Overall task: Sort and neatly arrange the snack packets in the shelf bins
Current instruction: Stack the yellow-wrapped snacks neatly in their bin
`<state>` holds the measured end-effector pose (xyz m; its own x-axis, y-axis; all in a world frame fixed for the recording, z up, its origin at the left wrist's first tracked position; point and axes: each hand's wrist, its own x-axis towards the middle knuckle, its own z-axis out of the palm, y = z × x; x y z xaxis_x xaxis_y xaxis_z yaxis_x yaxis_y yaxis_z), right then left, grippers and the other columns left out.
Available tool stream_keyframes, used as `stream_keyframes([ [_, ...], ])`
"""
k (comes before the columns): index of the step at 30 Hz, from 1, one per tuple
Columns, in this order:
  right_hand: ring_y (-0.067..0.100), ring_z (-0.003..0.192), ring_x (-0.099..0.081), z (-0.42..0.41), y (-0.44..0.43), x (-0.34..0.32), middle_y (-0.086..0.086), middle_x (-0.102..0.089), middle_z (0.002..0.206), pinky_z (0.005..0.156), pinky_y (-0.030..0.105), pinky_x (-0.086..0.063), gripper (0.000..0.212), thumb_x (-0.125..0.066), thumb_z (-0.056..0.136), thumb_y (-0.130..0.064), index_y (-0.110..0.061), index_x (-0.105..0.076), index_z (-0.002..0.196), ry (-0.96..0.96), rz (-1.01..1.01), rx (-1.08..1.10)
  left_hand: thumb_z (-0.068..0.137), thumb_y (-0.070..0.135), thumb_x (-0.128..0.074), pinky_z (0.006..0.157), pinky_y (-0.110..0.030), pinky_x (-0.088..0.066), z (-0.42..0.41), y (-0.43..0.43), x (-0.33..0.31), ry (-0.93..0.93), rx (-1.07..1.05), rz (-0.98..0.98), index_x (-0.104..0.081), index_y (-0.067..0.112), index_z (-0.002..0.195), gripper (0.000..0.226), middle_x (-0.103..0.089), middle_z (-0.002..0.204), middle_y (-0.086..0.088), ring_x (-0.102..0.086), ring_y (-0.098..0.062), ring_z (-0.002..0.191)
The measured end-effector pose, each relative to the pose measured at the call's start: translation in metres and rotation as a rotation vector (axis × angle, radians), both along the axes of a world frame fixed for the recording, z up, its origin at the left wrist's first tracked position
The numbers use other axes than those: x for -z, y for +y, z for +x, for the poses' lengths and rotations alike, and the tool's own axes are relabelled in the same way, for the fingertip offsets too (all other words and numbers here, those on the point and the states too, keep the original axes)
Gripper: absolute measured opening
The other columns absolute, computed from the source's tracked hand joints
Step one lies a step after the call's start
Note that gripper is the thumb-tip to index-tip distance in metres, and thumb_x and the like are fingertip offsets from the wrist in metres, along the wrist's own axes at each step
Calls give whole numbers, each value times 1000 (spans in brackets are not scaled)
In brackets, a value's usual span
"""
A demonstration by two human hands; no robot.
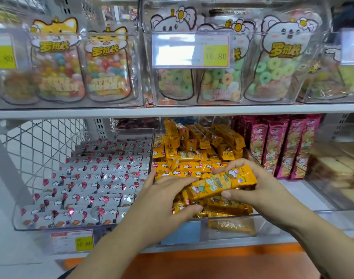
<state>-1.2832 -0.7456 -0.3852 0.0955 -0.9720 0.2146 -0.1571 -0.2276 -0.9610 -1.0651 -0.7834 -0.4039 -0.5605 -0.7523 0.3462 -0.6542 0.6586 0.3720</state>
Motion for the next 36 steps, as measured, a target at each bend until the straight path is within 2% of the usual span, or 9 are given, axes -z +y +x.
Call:
stream_keyframes([
  [3, 19, 87, -67, 4, 2, -2, 7, -70, 102, 69, 27, -55, 32, -77, 57, -13, -32, -67, 81, -20, -28, 11, 79, 68, -37, 114, -26, -4, -2, -1, -2, 169, 22, 166, -34, 63, 113, 34, -27, 103, 47, -1, 29, 117],
  [6, 24, 89, -67, 3, 0, -3, 8, -68, 103, 75, 38, -57, 32, -78, 58, -15, -33, -67, 82, -39, -41, 37, 80, 65, -43, 77, -16, -47, -1, -2, -8, 392, 42, 229, -51, 60, 103, 25, -58, 80, 28, -55, 8, 88],
  [10, 18, 71, -60, -8, -3, -3, -1, -66, 87, 70, 29, -54, 38, -79, 57, -25, -34, -68, 93, 74, 3, -5, 85, 36, -60, 54, -6, -39, -2, -2, -14, 533, -9, 233, -58, 45, 103, 20, -53, 56, 23, -51, 5, 55],
  [15, 8, 87, -66, -20, -13, 4, -1, -69, 92, 83, 23, -54, 27, -75, 73, -21, -22, -68, 100, 379, 32, 31, 82, 31, -67, 66, -2, -41, 8, -7, -15, 458, -85, 163, -53, 49, 105, 33, -59, 92, 28, -55, 7, 85],
  [21, 2, 91, -57, -4, -31, 24, -11, -66, 108, 80, 20, -45, 23, -51, 95, -29, -24, -65, 113, 1032, 65, -221, 81, 39, -68, 80, -10, -41, 0, -7, -7, 208, -33, 116, -52, 52, 105, 32, -51, 90, 39, -52, 10, 90],
  [24, 9, 86, -52, 4, -37, 28, -4, -63, 105, 74, 26, -39, 27, -41, 99, -31, -19, -62, 109, 1107, 114, -335, 83, 56, -57, 106, -21, -23, -3, -11, 0, -12, -35, 0, -54, 48, 115, 33, -46, 99, 40, -45, 8, 103],
  [28, 8, 66, -39, 6, -39, 29, 1, -48, 76, 63, 20, -32, 33, -31, 102, -33, -14, -49, 81, 1134, 212, -390, 77, 63, -41, 106, -20, -7, -4, -13, 0, -152, -26, -42, -53, 48, 119, 46, -54, 113, 30, -43, 4, 109],
  [32, 25, 91, -49, 8, -40, 33, 17, -57, 108, 82, 37, -38, 42, -23, 103, -27, -2, -56, 111, 1213, 289, -434, 88, 59, -46, 110, -29, -7, -7, -13, 2, -279, -3, -68, -48, 50, 126, 39, -54, 119, 27, -39, -1, 116],
  [36, 32, 97, -48, 13, -42, 33, 22, -53, 118, 75, 36, -34, 38, -21, 103, -16, 3, -47, 124, 1275, 298, -414, 89, 57, -48, 107, -32, -17, -9, -14, 5, -305, 18, -92, -50, 50, 125, 37, -55, 115, 28, -40, -1, 113],
])
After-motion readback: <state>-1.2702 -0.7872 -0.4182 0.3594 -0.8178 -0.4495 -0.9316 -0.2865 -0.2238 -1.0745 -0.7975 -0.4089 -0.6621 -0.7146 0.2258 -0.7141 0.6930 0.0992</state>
